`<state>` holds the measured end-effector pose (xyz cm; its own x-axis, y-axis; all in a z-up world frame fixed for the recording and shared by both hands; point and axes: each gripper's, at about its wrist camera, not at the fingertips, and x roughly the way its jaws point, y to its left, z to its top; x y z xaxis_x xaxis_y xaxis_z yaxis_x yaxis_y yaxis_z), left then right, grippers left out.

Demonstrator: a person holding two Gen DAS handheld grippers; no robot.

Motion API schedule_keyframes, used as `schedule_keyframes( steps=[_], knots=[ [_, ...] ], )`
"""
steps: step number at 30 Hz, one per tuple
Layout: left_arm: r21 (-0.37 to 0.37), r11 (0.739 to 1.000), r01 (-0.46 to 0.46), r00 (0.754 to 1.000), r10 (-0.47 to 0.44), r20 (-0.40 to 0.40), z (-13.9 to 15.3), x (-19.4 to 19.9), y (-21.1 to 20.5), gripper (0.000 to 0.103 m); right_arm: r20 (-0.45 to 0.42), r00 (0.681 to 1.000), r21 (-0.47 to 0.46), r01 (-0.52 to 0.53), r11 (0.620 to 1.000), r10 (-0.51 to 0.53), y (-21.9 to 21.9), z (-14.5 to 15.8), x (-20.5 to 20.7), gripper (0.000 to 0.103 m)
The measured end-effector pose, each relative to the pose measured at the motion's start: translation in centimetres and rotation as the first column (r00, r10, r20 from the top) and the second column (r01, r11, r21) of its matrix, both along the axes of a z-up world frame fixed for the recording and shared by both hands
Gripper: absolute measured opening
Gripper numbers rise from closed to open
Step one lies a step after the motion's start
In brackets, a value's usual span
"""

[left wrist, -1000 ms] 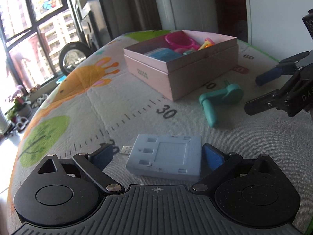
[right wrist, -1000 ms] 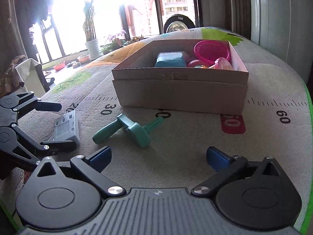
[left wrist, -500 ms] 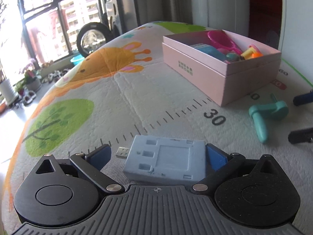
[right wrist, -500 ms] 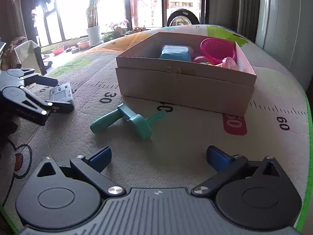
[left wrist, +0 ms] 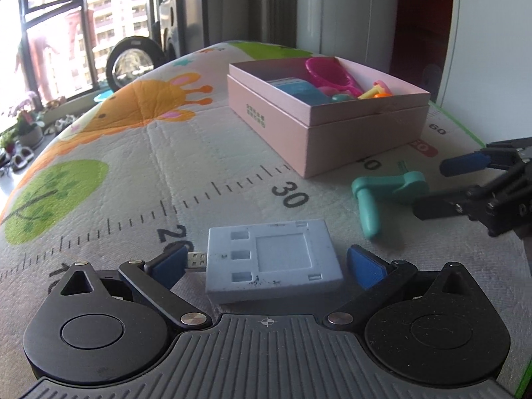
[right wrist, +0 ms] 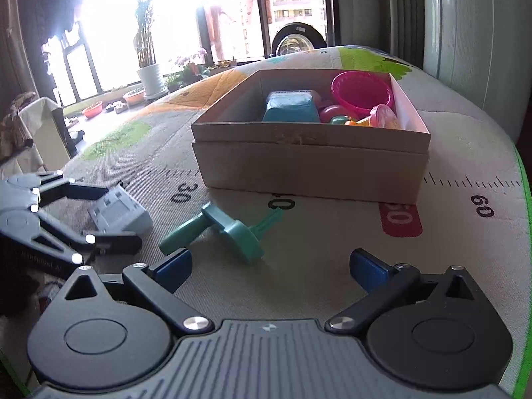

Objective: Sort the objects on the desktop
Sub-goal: 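Grasp the white-blue case with the left tool while the right tool regrasps the crank, then carry the teal crank into the box with the right tool while the left tool carries the case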

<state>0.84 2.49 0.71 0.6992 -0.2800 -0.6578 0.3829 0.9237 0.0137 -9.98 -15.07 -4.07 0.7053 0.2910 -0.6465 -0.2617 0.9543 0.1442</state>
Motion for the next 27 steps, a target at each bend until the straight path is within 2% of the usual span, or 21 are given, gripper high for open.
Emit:
schedule_keyframes(
  steps=[3,6,10,14,18,20,22,25,27],
  knots=[
    [0.007,1.0,0.015,1.0,-0.015,0.014,0.0,-0.8,-0.5,0.103,-0.012,1.0,0.024,-0.017,1.0,0.017,1.3,0.4,1.0,0.087],
    [0.021,1.0,0.011,1.0,-0.011,0.021,0.0,-1.0,-0.7,0.103,-0.037,0.999,-0.007,-0.019,1.0,0.019,3.0,0.1,2.0,0.082],
    [0.009,1.0,-0.017,1.0,0.017,0.014,-0.1,-0.9,-0.4,0.103,-0.03,0.999,-0.018,-0.018,1.0,0.018,4.0,0.0,2.5,0.07],
    [-0.015,0.999,-0.047,0.999,0.047,0.005,0.0,-0.6,0.2,0.103,0.006,1.0,-0.068,-0.013,0.998,0.014,2.9,0.2,1.8,0.069],
    [-0.008,0.998,-0.06,0.998,0.06,-0.002,-0.1,-0.5,0.1,0.103,0.057,0.996,-0.147,0.082,0.986,-0.075,1.5,0.3,1.1,0.072],
    [0.003,0.998,-0.06,0.998,0.06,-0.001,-0.1,-0.4,-0.1,0.103,0.05,0.994,-0.111,0.105,0.988,-0.1,0.8,0.3,1.0,0.077],
    [0.01,0.998,-0.061,0.998,0.061,0.003,-0.1,-0.5,-0.2,0.103,0.042,0.992,-0.087,0.12,0.989,-0.117,0.8,0.1,1.1,0.078],
    [0.014,0.998,-0.066,0.998,0.065,0.006,-0.2,-0.6,-0.2,0.103,0.025,0.991,-0.085,0.132,0.988,-0.13,1.3,-0.6,1.7,0.078],
    [0.016,0.997,-0.075,0.997,0.075,0.006,-0.2,-0.5,-0.3,0.103,0.021,0.99,-0.106,0.138,0.985,-0.137,1.6,-1.0,2.0,0.074]
  ],
)
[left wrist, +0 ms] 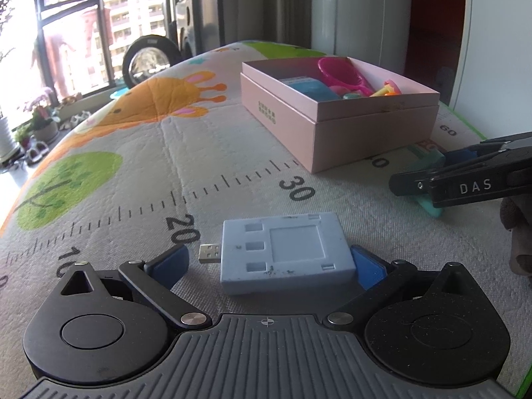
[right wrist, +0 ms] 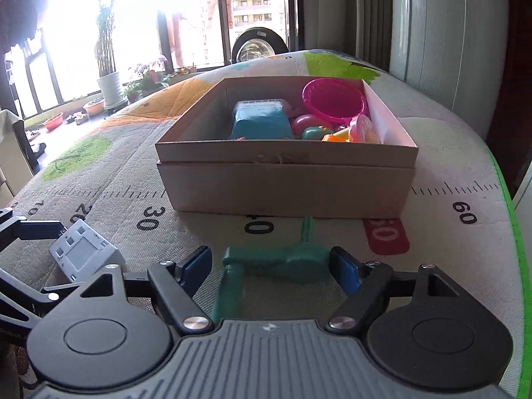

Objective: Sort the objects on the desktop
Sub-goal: 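Carry the teal crank into the box with the right tool while the left tool carries the case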

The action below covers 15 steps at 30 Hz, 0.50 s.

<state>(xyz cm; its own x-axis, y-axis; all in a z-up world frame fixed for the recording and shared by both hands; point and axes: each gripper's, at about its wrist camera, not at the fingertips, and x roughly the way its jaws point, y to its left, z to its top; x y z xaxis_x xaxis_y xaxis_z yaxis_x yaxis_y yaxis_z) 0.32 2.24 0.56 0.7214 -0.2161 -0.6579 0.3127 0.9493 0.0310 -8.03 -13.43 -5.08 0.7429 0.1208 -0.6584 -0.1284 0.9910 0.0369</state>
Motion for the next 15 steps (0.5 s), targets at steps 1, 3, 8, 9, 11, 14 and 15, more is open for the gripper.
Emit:
schedule_keyframes(
  steps=[1,3,8,9,11,14,15],
  knots=[
    [0.001,1.0,-0.009,1.0,0.009,-0.003,0.0,0.1,0.0,0.103,0.016,1.0,-0.022,-0.004,1.0,0.004,0.2,-0.1,-0.2,0.071],
    [-0.015,0.999,-0.042,0.999,0.042,-0.025,-0.1,0.5,-0.1,0.103,0.021,1.0,-0.019,-0.015,1.0,0.015,0.2,-0.1,-0.4,0.071],
    [-0.016,0.995,-0.103,0.994,0.102,-0.041,0.0,1.5,-1.1,0.103,0.022,0.999,-0.014,-0.028,1.0,0.029,0.1,-0.2,-0.6,0.071],
    [-0.014,0.994,-0.109,0.993,0.109,-0.044,0.0,1.7,-1.3,0.103,0.022,0.999,-0.014,-0.031,0.999,0.031,0.1,-0.2,-0.7,0.071],
    [-0.008,0.993,-0.116,0.992,0.115,-0.049,0.0,1.9,-1.7,0.103,0.021,0.999,-0.013,-0.034,0.999,0.034,0.0,-0.1,-0.7,0.071],
    [0.005,0.993,-0.121,0.992,0.121,-0.039,0.1,1.8,-2.2,0.103,0.018,0.999,-0.012,-0.042,0.999,0.042,-0.2,0.0,-0.8,0.071],
    [0.009,0.993,-0.118,0.992,0.118,-0.036,0.1,1.6,-2.2,0.103,0.015,0.999,-0.007,-0.051,0.999,0.051,-0.4,0.1,-1.0,0.071]
  ],
)
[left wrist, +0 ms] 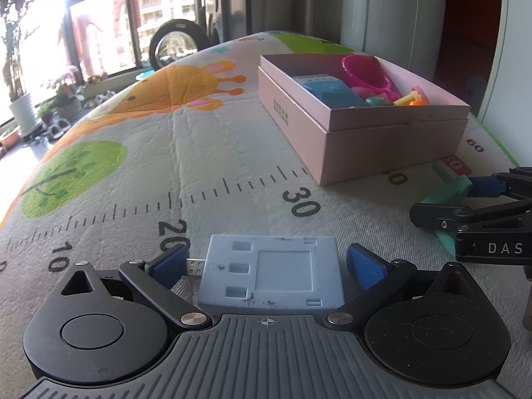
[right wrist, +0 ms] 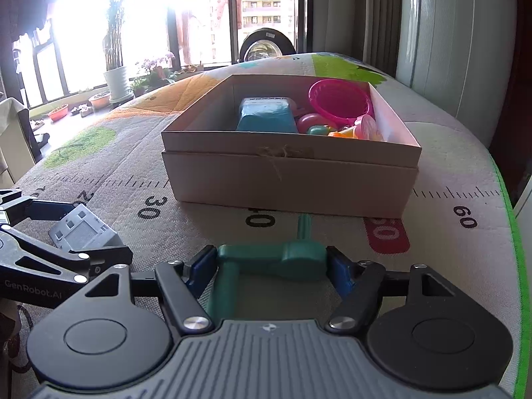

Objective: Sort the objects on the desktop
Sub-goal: 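Carry the teal crank into the box with the right tool while the left tool carries the case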

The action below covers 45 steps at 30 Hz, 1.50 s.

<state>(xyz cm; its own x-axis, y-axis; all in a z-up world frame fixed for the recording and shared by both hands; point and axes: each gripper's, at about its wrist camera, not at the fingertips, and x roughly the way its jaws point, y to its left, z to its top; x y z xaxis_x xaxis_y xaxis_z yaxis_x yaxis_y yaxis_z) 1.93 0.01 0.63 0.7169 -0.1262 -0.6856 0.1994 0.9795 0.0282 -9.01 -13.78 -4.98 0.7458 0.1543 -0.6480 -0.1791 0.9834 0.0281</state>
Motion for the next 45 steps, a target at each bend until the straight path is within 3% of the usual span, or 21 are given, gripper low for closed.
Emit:
schedule_keyframes(
  steps=[3,6,9,13,15,18,19,21,22,24,28,33,39,41,45],
  knots=[
    [0.014,1.0,0.027,0.999,-0.027,0.017,0.3,-1.0,-0.2,0.095,-0.005,0.999,0.022,-0.036,0.999,0.036,-0.8,0.8,-0.8,0.071],
    [0.042,0.997,0.058,0.996,-0.061,0.062,1.2,-2.4,-0.6,0.095,0.017,0.997,0.047,-0.078,0.996,0.077,-2.0,2.6,-2.1,0.07],
    [0.019,0.994,0.107,0.982,-0.108,0.154,4.7,-3.0,-0.8,0.095,0.123,0.988,0.05,-0.102,0.994,0.095,-3.4,6.8,-3.2,0.07],
    [0.101,0.975,0.197,0.905,-0.22,0.363,10.9,-1.8,-2.9,0.095,0.293,0.951,0.025,-0.107,0.994,0.095,-4.6,13.7,-3.4,0.07],
    [0.132,0.956,0.261,0.866,-0.293,0.406,12.6,0.2,-4.3,0.095,0.347,0.934,0.023,-0.101,0.995,0.087,-5.0,15.9,-2.8,0.07],
    [0.127,0.937,0.326,0.844,-0.349,0.407,12.6,4.6,-6.6,0.098,0.369,0.928,0.032,-0.077,0.996,0.06,-5.6,17.2,-1.1,0.07],
    [0.127,0.937,0.326,0.852,-0.35,0.389,12.0,6.2,-7.4,0.1,0.362,0.931,0.042,-0.067,0.997,0.047,-5.8,17.3,-0.4,0.07],
    [0.095,0.954,0.284,0.897,-0.299,0.325,10.4,8.9,-8.2,0.1,0.334,0.942,0.063,-0.042,0.997,0.019,-6.3,16.9,1.0,0.07],
    [0.054,0.965,0.257,0.919,-0.261,0.296,9.6,9.5,-7.9,0.1,0.318,0.948,0.069,-0.029,0.997,0.006,-6.8,16.6,1.6,0.07],
    [-0.038,0.969,0.245,0.939,-0.227,0.26,8.3,9.3,-6.5,0.1,0.292,0.956,0.067,-0.003,0.998,-0.017,-7.5,15.9,2.4,0.07],
    [-0.038,0.981,0.189,0.951,-0.173,0.258,5.5,6.2,-3.7,0.102,0.221,0.975,0.058,0.026,0.998,-0.039,-8.0,14.0,4.6,0.07],
    [-0.041,0.985,0.167,0.963,-0.155,0.22,3.2,3.9,-2.3,0.102,0.121,0.993,0.102,-0.022,0.994,0.01,-6.0,12.3,8.8,0.07],
    [-0.124,0.984,0.125,0.975,-0.098,0.201,2.2,3.0,-0.2,0.102,-0.05,0.997,0.122,-0.054,0.991,0.06,-4.0,9.6,15.2,0.071],
    [-0.137,0.985,0.105,0.976,-0.075,0.205,1.7,2.9,0.4,0.102,-0.058,0.998,0.124,-0.02,0.992,0.027,-3.9,9.2,16.4,0.077],
    [-0.188,0.979,0.076,0.981,-0.04,0.189,1.1,3.4,1.3,0.102,-0.046,0.998,0.09,0.034,0.995,-0.03,-3.6,8.8,18.7,0.074]
  ],
)
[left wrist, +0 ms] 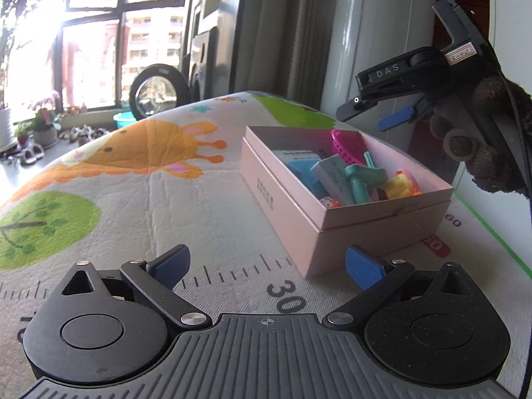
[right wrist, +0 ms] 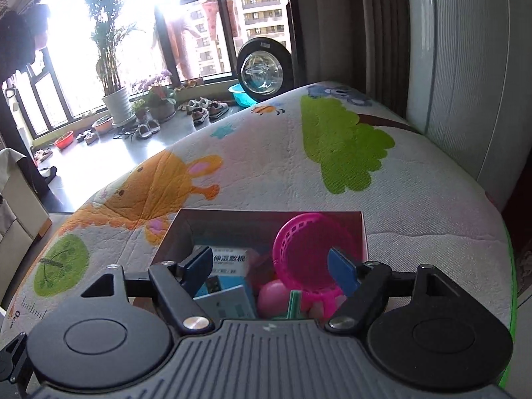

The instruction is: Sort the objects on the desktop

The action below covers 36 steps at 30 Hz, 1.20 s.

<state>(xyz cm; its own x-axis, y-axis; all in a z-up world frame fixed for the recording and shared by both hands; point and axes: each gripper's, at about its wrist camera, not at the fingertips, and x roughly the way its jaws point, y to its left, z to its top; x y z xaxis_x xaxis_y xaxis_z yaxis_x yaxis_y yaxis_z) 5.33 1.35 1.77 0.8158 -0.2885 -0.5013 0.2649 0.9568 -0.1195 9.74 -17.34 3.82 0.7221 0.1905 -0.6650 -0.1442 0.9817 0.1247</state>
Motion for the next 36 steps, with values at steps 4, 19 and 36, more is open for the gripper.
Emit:
schedule_keyframes(
  steps=[4,19,36],
  knots=[
    [-0.026,1.0,-0.003,1.0,0.003,0.003,0.0,0.1,0.5,0.103,-0.043,0.998,-0.07,0.032,0.997,-0.035,1.2,-2.0,3.3,0.043],
    [-0.036,0.999,-0.02,1.0,0.02,0.003,-0.2,0.0,1.0,0.103,-0.234,0.971,0.161,0.085,0.983,-0.045,-0.9,-4.4,4.3,0.038],
    [-0.05,0.998,-0.031,0.999,0.03,-0.015,-0.3,0.0,0.9,0.103,-0.209,0.968,0.091,0.16,0.983,-0.138,-2.2,-4.1,7.7,0.04]
  ],
)
